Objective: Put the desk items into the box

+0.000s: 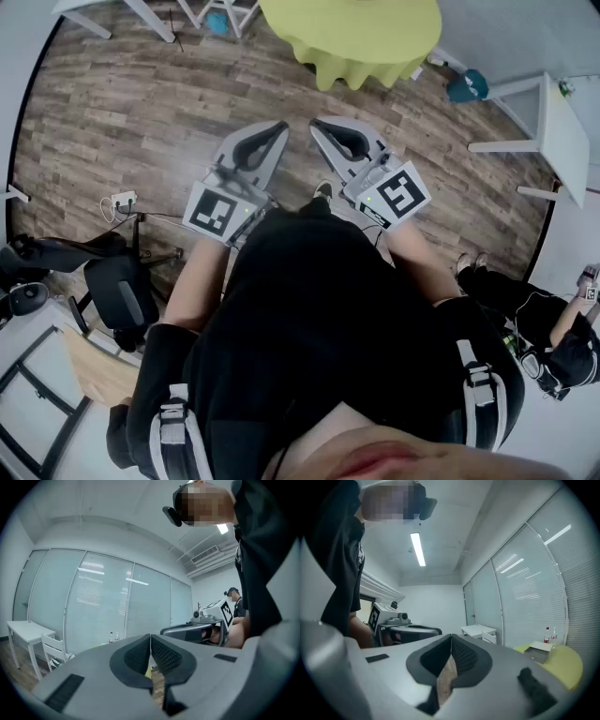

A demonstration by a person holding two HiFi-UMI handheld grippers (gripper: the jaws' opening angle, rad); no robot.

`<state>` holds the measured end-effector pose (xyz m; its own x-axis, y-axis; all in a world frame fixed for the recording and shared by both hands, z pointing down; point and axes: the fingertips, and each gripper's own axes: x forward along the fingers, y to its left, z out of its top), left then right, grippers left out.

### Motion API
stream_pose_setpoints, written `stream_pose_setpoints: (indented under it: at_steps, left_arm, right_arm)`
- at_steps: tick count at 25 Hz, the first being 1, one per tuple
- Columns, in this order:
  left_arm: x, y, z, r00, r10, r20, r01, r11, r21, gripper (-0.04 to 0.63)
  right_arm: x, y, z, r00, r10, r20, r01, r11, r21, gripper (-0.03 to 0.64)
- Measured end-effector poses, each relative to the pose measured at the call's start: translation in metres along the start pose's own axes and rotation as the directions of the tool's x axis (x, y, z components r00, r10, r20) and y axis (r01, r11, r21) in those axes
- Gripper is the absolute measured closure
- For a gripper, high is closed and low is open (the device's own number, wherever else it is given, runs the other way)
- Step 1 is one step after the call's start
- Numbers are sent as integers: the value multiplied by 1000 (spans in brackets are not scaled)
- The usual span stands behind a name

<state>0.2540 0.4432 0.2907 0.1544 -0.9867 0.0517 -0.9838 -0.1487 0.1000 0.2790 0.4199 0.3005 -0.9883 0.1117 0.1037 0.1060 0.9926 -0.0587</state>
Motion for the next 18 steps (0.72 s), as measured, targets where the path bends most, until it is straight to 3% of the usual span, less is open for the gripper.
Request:
stream_pose_setpoints:
  at_steps: [12, 18]
  left_arm:
    - [15, -7, -5, 1000, 21, -3, -21, 1000, 1, 580]
    - [31, -14, -22, 998, 41, -47, -40, 999, 19, 580]
  right_arm:
    - [-19, -21, -8, 1000, -23, 13, 23, 999, 24, 598]
    - [-33, -38, -14, 1000, 5, 14, -6, 999, 37, 598]
